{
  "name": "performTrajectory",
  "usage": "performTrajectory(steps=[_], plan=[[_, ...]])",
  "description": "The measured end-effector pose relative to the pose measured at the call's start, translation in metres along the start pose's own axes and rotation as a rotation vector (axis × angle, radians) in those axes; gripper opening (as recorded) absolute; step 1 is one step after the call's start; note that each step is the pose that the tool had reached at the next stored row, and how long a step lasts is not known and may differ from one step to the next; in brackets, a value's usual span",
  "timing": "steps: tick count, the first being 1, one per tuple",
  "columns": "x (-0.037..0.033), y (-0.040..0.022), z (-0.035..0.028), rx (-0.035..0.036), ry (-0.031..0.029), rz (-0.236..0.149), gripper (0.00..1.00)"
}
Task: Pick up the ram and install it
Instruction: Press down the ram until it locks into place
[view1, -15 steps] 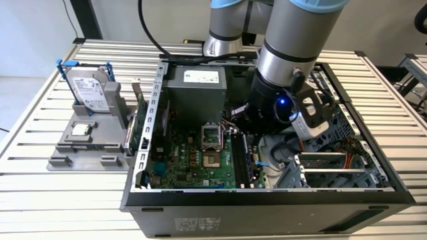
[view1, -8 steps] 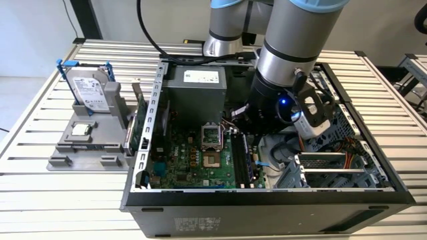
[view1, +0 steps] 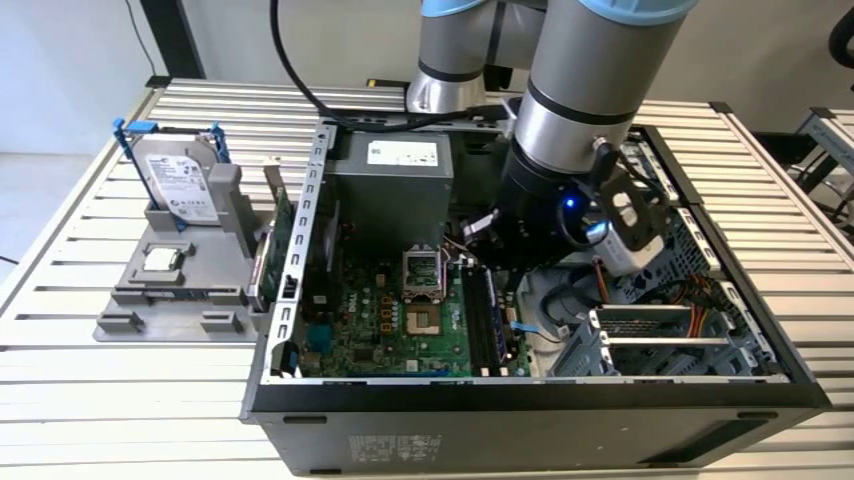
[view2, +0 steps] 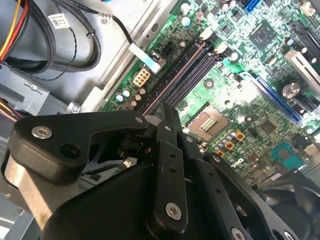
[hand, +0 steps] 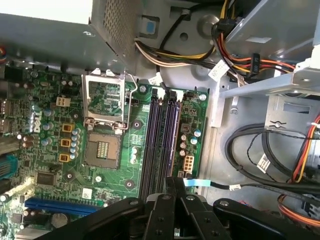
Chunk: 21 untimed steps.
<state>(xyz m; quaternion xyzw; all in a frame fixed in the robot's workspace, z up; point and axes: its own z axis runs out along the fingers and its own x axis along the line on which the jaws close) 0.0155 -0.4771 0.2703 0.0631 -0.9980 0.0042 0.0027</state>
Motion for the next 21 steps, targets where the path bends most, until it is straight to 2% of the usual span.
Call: performTrajectory(steps=[21], plan=[[0.0000,0.0001,-0.0001,0.0009,-0.0015,-0.183,0.00]])
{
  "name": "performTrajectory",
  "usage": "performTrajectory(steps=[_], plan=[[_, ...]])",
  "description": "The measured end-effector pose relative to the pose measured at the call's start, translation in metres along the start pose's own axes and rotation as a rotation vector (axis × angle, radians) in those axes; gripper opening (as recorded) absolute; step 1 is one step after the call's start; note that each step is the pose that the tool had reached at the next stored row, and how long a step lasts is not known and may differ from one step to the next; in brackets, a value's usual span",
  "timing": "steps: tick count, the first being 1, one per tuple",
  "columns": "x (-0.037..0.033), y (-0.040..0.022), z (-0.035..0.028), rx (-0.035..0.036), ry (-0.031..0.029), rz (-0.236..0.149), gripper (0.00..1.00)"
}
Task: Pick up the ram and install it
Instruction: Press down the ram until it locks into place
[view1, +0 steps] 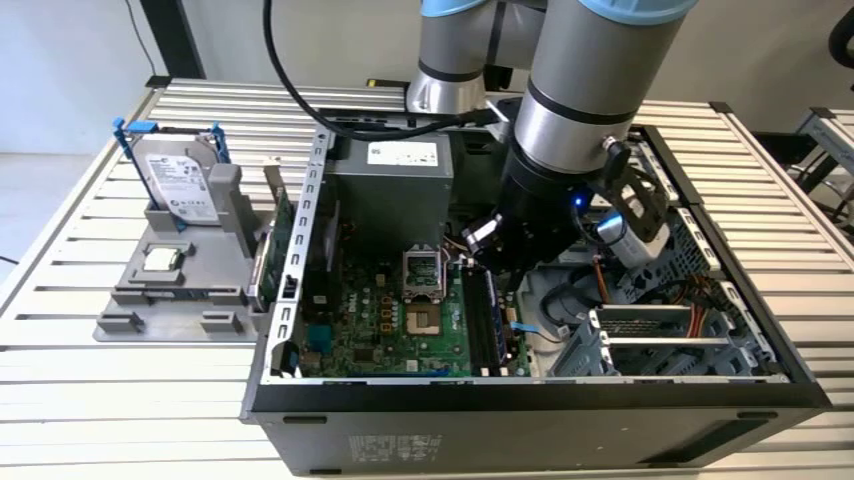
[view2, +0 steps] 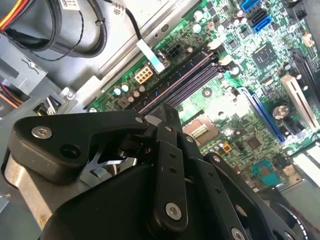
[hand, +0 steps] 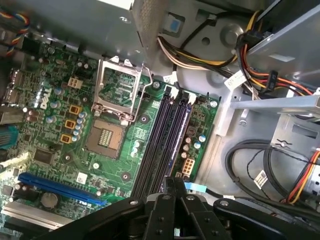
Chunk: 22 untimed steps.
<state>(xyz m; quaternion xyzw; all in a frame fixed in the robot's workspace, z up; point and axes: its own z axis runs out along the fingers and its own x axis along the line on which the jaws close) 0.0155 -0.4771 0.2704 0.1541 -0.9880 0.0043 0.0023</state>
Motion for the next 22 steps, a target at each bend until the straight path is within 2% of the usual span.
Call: performTrajectory(steps=[8,22], plan=[[0.0000,0.0000,-0.0001,0.0005,-0.0004,-0.060,0.00],[0.0001,0.0000,-0.0009,0.0009,-0.0009,-0.126,0.00]])
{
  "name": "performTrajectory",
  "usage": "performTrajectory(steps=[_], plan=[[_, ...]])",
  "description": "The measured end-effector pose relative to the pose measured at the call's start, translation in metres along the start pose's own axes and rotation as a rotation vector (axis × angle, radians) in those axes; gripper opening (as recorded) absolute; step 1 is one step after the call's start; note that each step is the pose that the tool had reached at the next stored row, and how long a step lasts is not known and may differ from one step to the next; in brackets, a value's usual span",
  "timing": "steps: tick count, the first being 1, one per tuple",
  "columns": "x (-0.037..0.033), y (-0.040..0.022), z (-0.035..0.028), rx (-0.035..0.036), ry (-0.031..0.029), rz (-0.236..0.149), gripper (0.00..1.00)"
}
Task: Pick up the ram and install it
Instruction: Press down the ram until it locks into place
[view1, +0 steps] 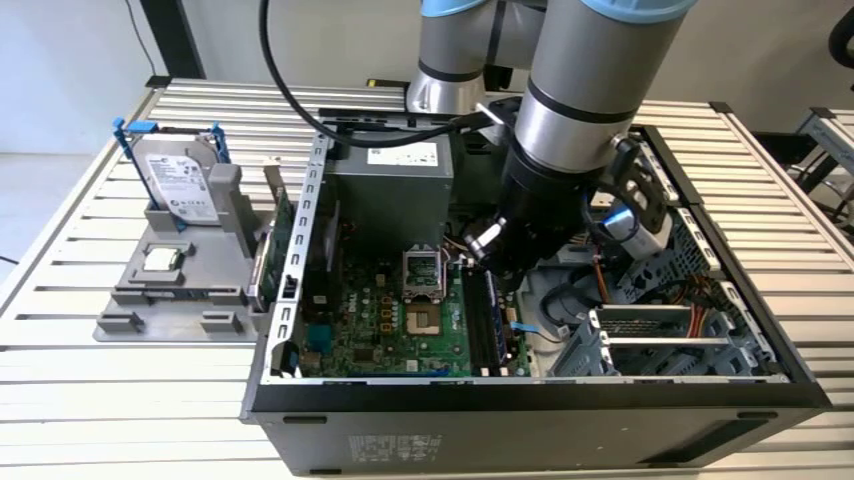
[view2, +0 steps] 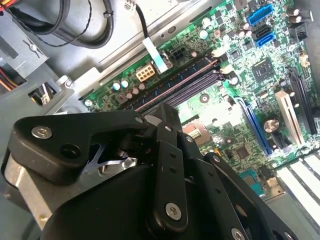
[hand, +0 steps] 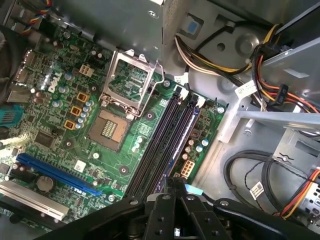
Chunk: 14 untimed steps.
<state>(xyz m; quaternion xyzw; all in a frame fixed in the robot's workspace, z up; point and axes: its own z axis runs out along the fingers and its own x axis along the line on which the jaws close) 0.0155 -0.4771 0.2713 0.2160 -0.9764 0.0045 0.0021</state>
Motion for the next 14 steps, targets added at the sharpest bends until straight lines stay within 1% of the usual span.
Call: performTrajectory(steps=[14], plan=[[0.0000,0.0001,-0.0009,0.0005,-0.0004,-0.067,0.00]])
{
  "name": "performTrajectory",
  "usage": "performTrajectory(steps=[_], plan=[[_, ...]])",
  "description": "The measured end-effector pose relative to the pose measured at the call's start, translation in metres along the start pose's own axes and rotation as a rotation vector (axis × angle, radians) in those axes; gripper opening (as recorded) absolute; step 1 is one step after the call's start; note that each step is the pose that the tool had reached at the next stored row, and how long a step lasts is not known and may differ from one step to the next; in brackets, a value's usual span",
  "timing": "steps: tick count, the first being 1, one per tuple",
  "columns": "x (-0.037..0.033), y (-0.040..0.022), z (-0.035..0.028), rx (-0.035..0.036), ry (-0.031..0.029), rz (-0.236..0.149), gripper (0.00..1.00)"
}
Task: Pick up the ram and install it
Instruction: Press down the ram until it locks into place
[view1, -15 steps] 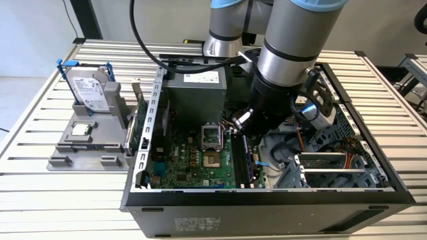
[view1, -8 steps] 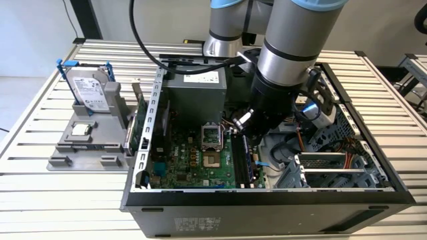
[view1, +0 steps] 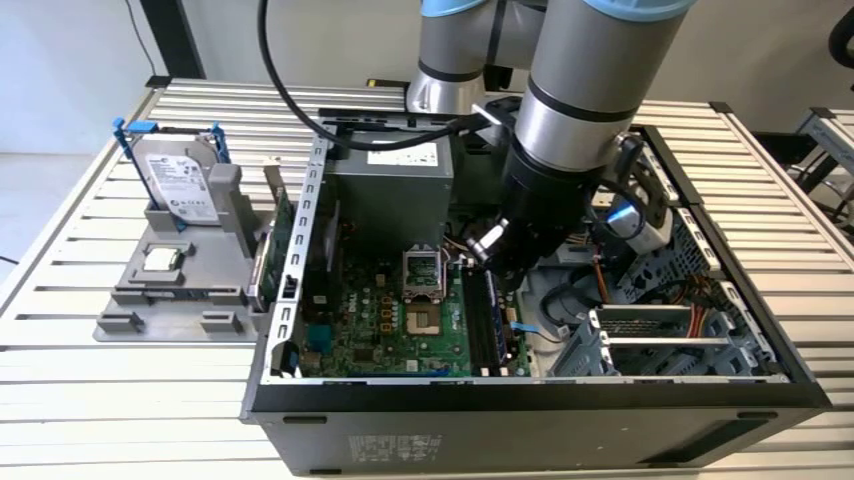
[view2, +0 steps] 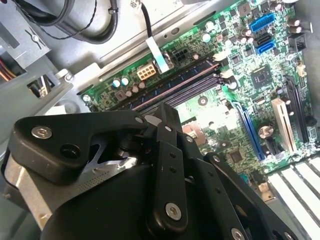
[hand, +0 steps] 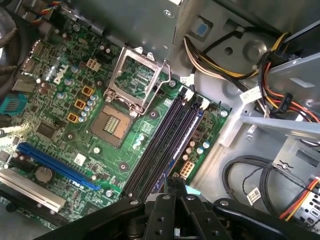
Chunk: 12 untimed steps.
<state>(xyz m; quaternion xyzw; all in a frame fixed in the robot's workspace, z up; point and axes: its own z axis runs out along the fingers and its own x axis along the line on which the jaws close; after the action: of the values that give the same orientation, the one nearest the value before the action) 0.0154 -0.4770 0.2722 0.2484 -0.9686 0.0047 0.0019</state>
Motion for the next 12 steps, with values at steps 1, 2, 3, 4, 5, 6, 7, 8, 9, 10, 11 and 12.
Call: performTrajectory(steps=[1,2,3,4,5,6,7,8,9,10,11,12], plan=[[0.0000,0.0000,0.0000,0.0000,-0.0001,-0.004,0.00],[0.0000,0.0000,0.0000,0.0000,-0.0001,-0.009,0.00],[-0.0001,0.0001,0.0000,0.0000,-0.0002,-0.013,0.00],[-0.0001,0.0001,0.0000,0.0001,-0.0002,-0.017,0.00],[-0.0001,0.0001,0.0000,0.0001,-0.0002,-0.021,0.00],[-0.0001,0.0001,0.0000,0.0001,-0.0003,-0.025,0.00],[-0.0001,0.0002,0.0000,0.0001,-0.0003,-0.030,0.00],[-0.0001,0.0002,0.0000,0.0002,-0.0003,-0.034,0.00],[-0.0002,0.0002,-0.0001,0.0002,-0.0004,-0.040,0.00],[-0.0002,0.0003,0.0000,0.0002,-0.0005,-0.047,0.00],[-0.0002,0.0003,0.0000,0.0002,-0.0005,-0.054,0.00],[-0.0002,0.0003,0.0000,0.0003,-0.0006,-0.062,0.00]])
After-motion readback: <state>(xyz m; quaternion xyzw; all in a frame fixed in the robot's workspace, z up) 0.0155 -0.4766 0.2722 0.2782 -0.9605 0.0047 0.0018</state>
